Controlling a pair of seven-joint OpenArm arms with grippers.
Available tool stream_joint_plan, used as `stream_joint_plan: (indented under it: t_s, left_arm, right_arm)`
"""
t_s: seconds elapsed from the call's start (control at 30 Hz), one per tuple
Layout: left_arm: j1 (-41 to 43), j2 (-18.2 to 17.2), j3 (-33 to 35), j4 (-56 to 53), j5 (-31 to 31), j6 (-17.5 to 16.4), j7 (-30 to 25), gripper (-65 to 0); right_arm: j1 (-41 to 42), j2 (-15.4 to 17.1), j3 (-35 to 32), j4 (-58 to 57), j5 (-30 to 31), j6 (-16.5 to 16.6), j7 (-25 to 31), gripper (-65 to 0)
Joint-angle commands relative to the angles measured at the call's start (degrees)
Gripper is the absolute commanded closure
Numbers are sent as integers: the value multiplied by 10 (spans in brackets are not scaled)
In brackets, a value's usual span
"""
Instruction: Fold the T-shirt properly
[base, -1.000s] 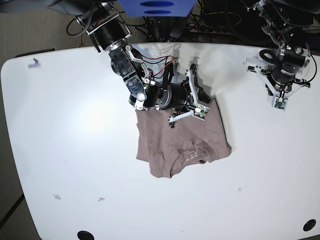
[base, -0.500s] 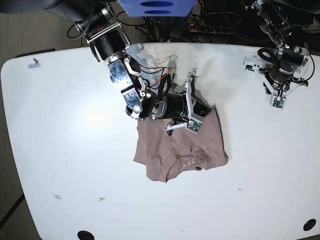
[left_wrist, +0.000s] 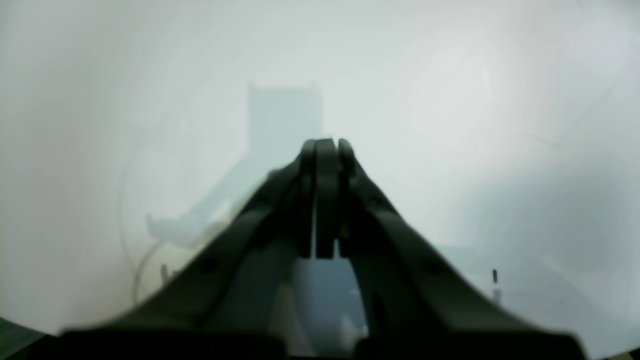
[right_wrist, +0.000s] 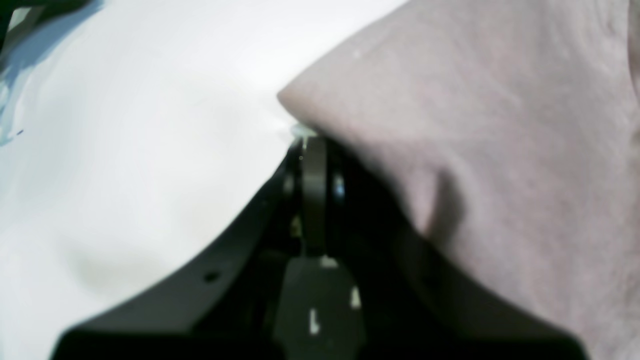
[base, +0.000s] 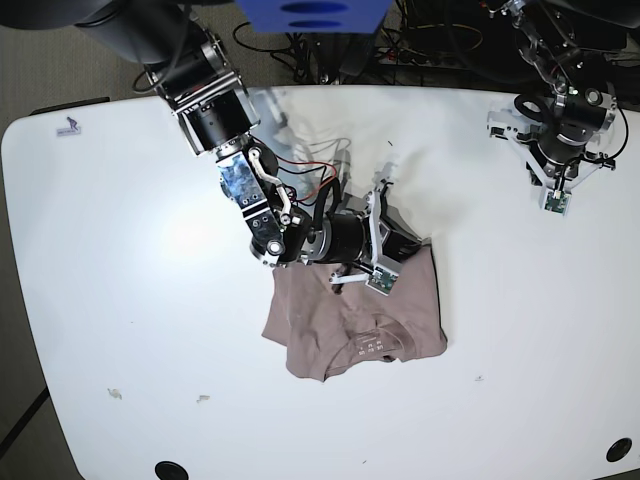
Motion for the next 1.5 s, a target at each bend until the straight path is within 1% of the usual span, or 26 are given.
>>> stream_joint_plan:
  t_s: [0.0, 0.1, 0.2, 0.4, 0.5, 0.6, 0.67, 0.73, 0.83, 0.9, 0.93, 0.97, 1.03, 1.07, 1.1, 1.23, 1.3, 1.37, 1.47]
  left_arm:
    - [-1, -4, -2, 9, -3, 1, -12, 0]
    - [-1, -4, -2, 9, -3, 1, -12, 0]
    - [-2, -6, -2, 9, -3, 1, -12, 0]
    - [-4, -8, -5, 11, -3, 1, -12, 0]
    - [-11, -8, -25, 11, -4, 1, -12, 0]
    - [-26, -8, -52, 11, -4, 1, -9, 0]
    - [-33, -9, -75, 11, -4, 1, -9, 0]
    - [-41, -11, -88, 11, -4, 1, -9, 0]
    - [-46, -29, -91, 11, -4, 1, -8, 0]
    - [-46, -36, -92, 11, -4, 1, -8, 0]
    - [-46, -40, -100, 11, -4, 1, -8, 0]
    - [-46, -40, -105, 11, -4, 1, -8, 0]
    - [-46, -40, -139, 11, -4, 1, -8, 0]
    - [-46, -40, -146, 11, -4, 1, -8, 0]
    - [-47, -40, -163, 11, -4, 1, -8, 0]
    - [-46, -41, -194, 11, -4, 1, -8, 0]
    - [-46, -41, -214, 11, -2, 1, -8, 0]
    - [-45, -41, -234, 11, -2, 1, -8, 0]
    - [-45, -41, -266, 11, -1, 1, -8, 0]
  right_arm:
    - [17, 3, 3, -3, -35, -17, -35, 0]
    - [17, 3, 4, 16, -33, -17, -45, 0]
    - [13, 3, 15, 64, -33, -17, -70, 0]
    - [13, 3, 49, 210, -35, -17, -117, 0]
    - [13, 4, 71, 288, -35, -17, -157, 0]
    - [8, 11, 94, 342, -36, -17, -191, 0]
    - [-6, 32, 114, 381, -37, -17, -215, 0]
    - [-20, 45, 134, 413, -37, -17, -233, 0]
    - [-35, 61, 167, 454, -37, -17, -250, 0]
    - [-49, 79, 195, 478, -37, -17, -260, 0]
    - [-61, 93, 223, 497, -37, -17, -268, 0]
    - [-64, 97, 231, 502, -37, -17, -270, 0]
    - [-80, 118, 277, 523, -37, -17, -278, 0]
    - [-83, 122, 287, 526, -37, -17, -279, 0]
    - [-93, 137, 314, 532, -37, -17, -280, 0]
    - [-119, 167, 376, 533, -38, -17, -279, 0]
    - [-131, 190, 412, 533, -42, -17, -278, 0]
    - [-139, 203, 432, 532, -50, -17, -277, 0]
    - [-156, 221, 465, 531, -79, -17, -277, 0]
